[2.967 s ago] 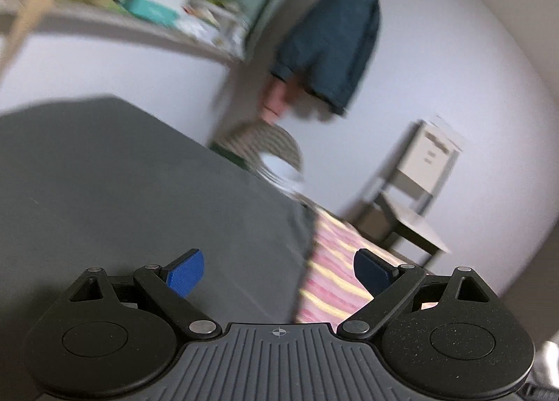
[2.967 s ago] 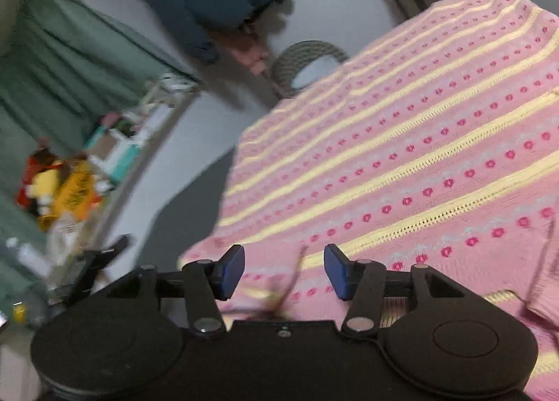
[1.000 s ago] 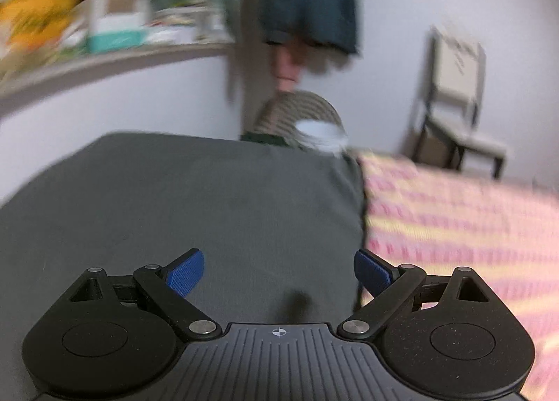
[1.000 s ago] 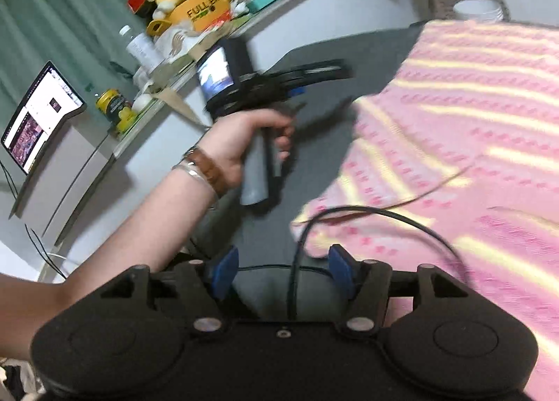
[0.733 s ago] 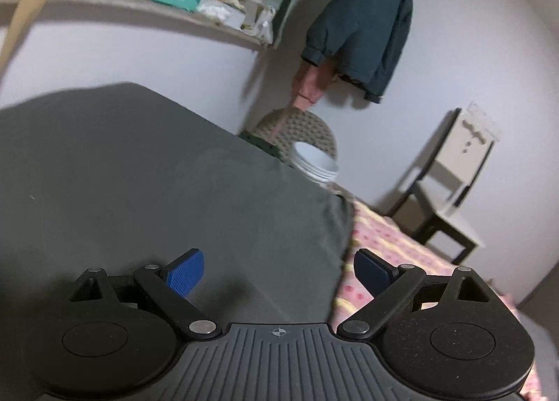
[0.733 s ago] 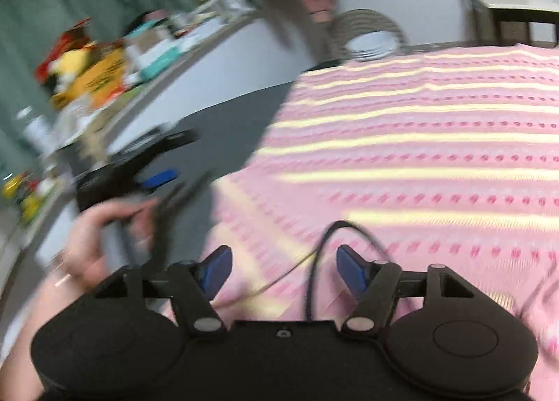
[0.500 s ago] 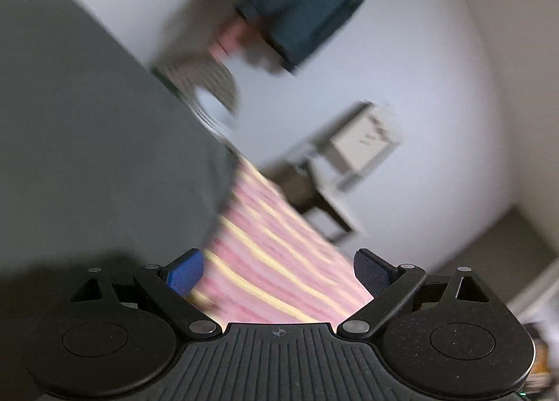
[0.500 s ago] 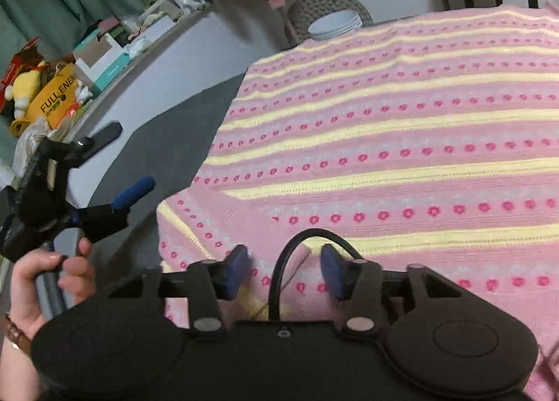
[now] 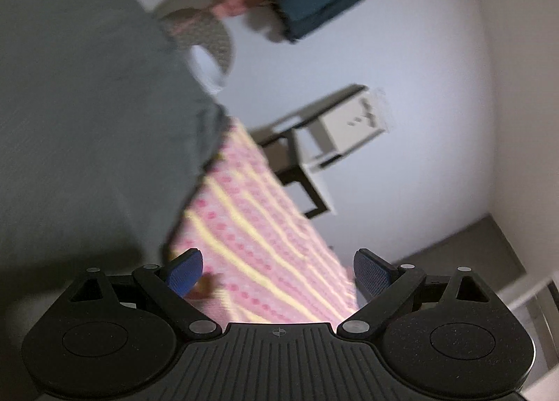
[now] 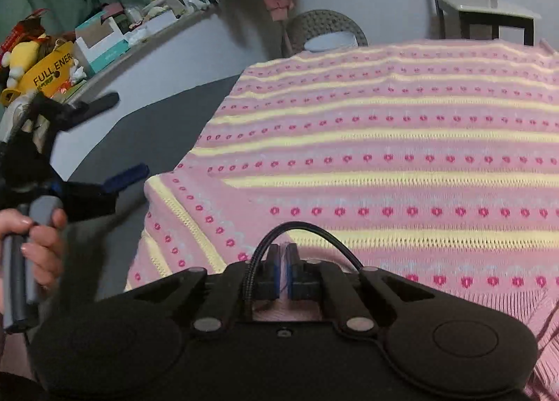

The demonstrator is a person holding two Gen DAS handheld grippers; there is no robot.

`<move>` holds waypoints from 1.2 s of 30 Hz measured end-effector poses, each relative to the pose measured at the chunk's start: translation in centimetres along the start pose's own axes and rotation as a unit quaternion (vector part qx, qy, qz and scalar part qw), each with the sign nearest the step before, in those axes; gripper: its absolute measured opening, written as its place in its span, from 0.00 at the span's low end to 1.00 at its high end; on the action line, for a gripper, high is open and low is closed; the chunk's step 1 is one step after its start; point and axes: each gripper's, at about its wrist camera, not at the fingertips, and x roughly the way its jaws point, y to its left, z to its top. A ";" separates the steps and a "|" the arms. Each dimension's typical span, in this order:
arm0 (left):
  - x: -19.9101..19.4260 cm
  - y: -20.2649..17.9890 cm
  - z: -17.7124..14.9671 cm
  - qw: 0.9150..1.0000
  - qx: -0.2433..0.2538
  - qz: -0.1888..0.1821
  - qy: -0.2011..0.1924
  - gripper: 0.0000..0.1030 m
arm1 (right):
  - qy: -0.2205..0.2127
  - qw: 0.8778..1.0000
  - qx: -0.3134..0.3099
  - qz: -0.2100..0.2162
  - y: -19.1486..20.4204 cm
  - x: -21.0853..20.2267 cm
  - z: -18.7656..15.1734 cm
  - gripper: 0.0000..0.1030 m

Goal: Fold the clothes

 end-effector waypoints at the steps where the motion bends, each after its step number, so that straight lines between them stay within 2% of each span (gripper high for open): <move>1: 0.0 -0.2 0.0 1.000 0.007 -0.010 0.003 0.91 | -0.005 1.000 -0.002 -0.009 0.3 -0.1 0.1 0.10; 2: 0.3 -0.5 -0.1 1.000 0.015 -0.017 0.008 0.91 | -0.016 1.000 -0.005 -0.021 0.8 -0.4 0.1 0.16; 4: 0.8 -0.7 -0.4 0.999 0.024 -0.019 0.022 0.91 | -0.036 0.998 -0.033 -0.028 2.2 -1.2 -0.1 0.22; 5: 1.1 -0.6 -0.6 0.999 0.026 -0.010 0.029 0.91 | -0.044 0.998 -0.049 -0.025 3.0 -1.6 -0.1 0.25; 7: 1.8 -0.2 -0.9 0.999 0.025 0.015 0.038 0.91 | -0.045 0.996 -0.082 0.009 5.0 -2.5 -0.4 0.32; 10: 2.5 0.5 -1.3 0.997 0.030 0.052 0.048 0.90 | -0.015 0.988 -0.133 0.082 8.2 -3.5 -1.8 0.43; 13: 2.4 0.1 -1.6 0.993 0.067 0.089 0.044 0.90 | 0.028 0.977 -0.168 0.125 10.8 -3.9 -3.7 0.43; 15: 2.3 -0.7 -1.6 0.986 0.110 0.119 0.041 0.90 | 0.048 0.971 -0.191 0.136 12.2 -4.1 -5.1 0.43; 17: 1.9 -1.0 -1.8 0.983 0.129 0.125 0.045 0.90 | 0.055 0.966 -0.214 0.136 13.3 -4.1 -6.5 0.44; 20: 1.7 -1.0 -1.8 0.982 0.133 0.129 0.041 0.90 | 0.065 0.965 -0.228 0.111 13.9 -2.9 -7.7 0.44; 23: 1.3 -0.9 -1.7 0.981 0.134 0.136 0.033 0.91 | 0.072 0.968 -0.217 0.106 13.8 -1.8 -8.5 0.41; 24: 1.6 -1.1 -1.7 0.975 0.145 0.164 0.032 0.90 | 0.069 0.968 -0.213 0.110 13.8 -1.6 -8.8 0.39; 26: 2.0 -1.3 -1.9 0.965 0.184 0.180 0.042 0.90 | 0.064 0.970 -0.203 0.119 13.8 -1.3 -9.1 0.35; 29: 1.8 -1.9 -1.9 0.962 0.190 0.189 0.043 0.90 | 0.074 0.971 -0.172 0.151 13.7 -0.7 -8.9 0.31; 33: 0.0 -1.9 -1.0 0.971 0.159 0.180 0.011 0.90 | 0.071 0.972 -0.166 0.150 13.8 -1.7 -8.6 0.31; 36: -1.8 -2.0 -0.3 0.979 0.131 0.154 -0.008 0.91 | 0.063 0.972 -0.133 0.183 12.1 -5.0 -8.4 0.33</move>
